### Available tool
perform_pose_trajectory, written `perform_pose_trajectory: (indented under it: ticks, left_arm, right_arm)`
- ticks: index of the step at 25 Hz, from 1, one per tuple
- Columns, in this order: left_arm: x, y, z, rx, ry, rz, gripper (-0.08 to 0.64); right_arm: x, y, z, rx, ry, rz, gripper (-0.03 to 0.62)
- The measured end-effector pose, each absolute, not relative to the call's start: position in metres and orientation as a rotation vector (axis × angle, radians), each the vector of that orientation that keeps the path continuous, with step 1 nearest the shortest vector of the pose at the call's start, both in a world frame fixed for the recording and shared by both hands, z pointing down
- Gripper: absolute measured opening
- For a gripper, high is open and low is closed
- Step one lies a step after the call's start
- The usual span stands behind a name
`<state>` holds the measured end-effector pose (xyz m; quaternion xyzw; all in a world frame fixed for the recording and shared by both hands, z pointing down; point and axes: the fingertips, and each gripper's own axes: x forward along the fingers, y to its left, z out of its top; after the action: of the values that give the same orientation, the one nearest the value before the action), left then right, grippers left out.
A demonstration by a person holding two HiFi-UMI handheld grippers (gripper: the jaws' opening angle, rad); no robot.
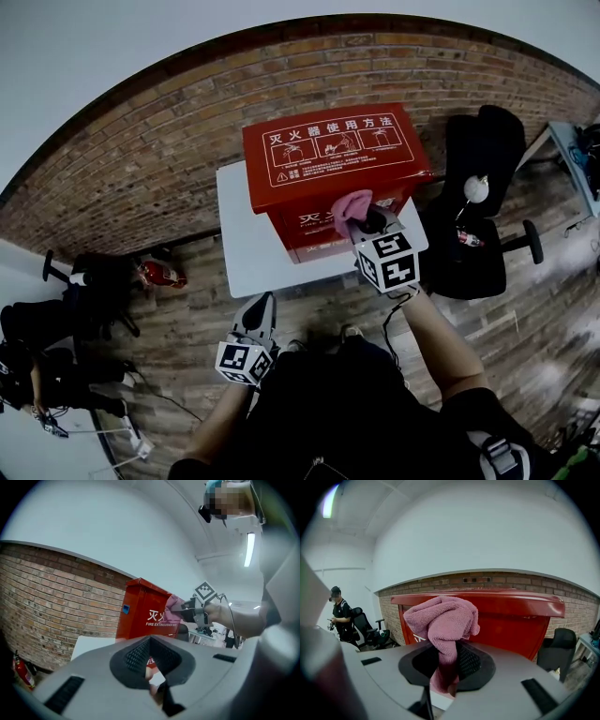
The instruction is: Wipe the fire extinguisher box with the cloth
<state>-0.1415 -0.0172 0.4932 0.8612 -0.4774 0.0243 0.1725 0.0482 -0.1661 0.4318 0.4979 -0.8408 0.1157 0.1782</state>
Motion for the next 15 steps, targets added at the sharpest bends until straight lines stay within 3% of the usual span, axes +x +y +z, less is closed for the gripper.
perform_pose_trajectory:
  ticks: [15]
  left_arm:
    - [-0.112,0.0,0.504,2.349,-1.54,0.005,0.022]
  right_arm:
    - [0.065,-0.168,0.435,1.316,-2.432,0.329,0.086]
